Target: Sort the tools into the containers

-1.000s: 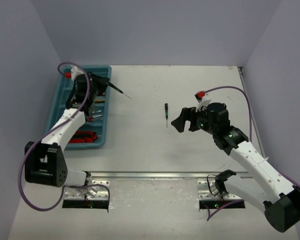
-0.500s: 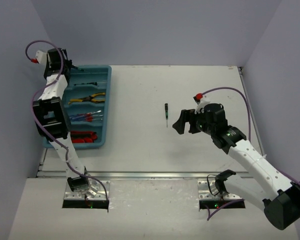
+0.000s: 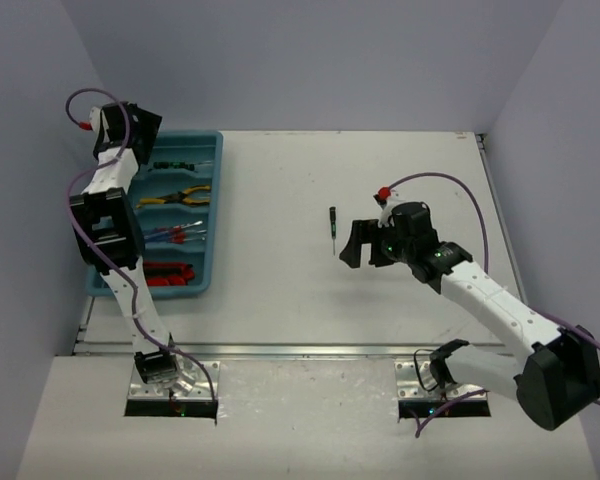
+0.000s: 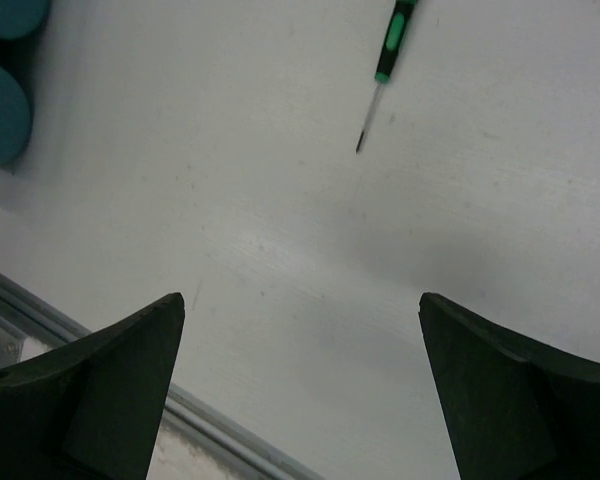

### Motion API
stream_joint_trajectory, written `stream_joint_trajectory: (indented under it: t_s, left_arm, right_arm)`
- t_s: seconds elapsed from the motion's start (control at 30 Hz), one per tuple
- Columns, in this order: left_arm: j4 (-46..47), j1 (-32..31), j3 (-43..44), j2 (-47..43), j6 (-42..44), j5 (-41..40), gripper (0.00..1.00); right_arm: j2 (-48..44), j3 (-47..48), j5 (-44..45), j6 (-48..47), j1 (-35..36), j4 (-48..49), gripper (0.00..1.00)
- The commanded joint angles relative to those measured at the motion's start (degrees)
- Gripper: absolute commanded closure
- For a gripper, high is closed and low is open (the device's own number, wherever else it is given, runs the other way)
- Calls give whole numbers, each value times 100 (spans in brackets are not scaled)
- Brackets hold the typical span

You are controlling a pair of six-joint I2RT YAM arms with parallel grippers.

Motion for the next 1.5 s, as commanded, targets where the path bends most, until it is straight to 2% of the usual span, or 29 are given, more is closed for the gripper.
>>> stream_joint_trajectory:
  t_s: [0.0, 0.07, 0.17, 0.2, 0.23, 0.33, 0.47, 0.57, 0.7, 0.83, 0.9, 0.97, 1.03, 1.1, 1.17, 1.3, 1.47]
  left_arm:
    - [-67, -10, 526, -1332, 73, 737, 7]
    - [-422, -1, 540, -1721, 133, 1027, 0]
    - [-229, -1, -279, -2902, 167, 1711, 0]
    - [146, -12, -1096, -3572, 123, 2145, 0]
    - [558, -49, -1884, -4121, 55, 2454, 0]
    - [1628, -222, -4169, -5351, -64, 2568, 0]
    - [1695, -341, -5428, -6390, 113, 2539, 0]
    - [1625, -358, -5927, -6685, 346, 2771, 0]
    - [1226, -414, -6136, -6752, 937, 2997, 0]
    - [1118, -462, -6269, -6825, 1071, 3075, 0]
    - [1122, -618, -6360, -6875, 1123, 3034, 0]
    - [1170, -847, -6419, -6849, 1135, 2949, 0]
    - [1320, -1299, -6507, -6787, 1129, 2828, 0]
    - [1653, -1955, -6679, -6558, 1026, 2908, 0]
    - [2271, -2413, -6829, -6268, 908, 3181, 0]
    - [4453, -2943, -7165, -5645, 400, 4229, 0]
    - [6132, -3639, -7466, -5431, 363, 4223, 0]
  right_arm:
    - [1137, 855, 109, 269, 6, -193, 1]
    - [1788, 1467, 531, 427, 6, -365, 1]
    - [2790, 2126, 989, 476, 4, -573, 3]
    - [3511, 2604, 1150, 469, -2, -853, 8]
    - [3732, 2998, 1200, 445, -2, -965, 11]
    - [4724, 3920, 1400, 426, 7, -1360, 33]
    - [5189, 4349, 1740, 421, 12, -1596, 43]
    - [5461, 4409, 1718, 378, 41, -1394, 47]
    - [5937, 4597, 1783, 382, 59, -1522, 58]
    - [6101, 4462, 1798, 451, 77, -1392, 66]
    - [6180, 4376, 1800, 432, 72, -1293, 79]
    - [6185, 4322, 1738, 344, 86, -1240, 93]
    - [6057, 4180, 1693, 272, 123, -1144, 100]
    - [5717, 3860, 1416, 234, 157, -893, 100]
    - [5045, 3211, 784, 256, 173, -346, 100]
    - [3483, 1854, -792, 259, 164, 1366, 100]
    - [1845, 153, -2582, 295, 148, 3505, 100]
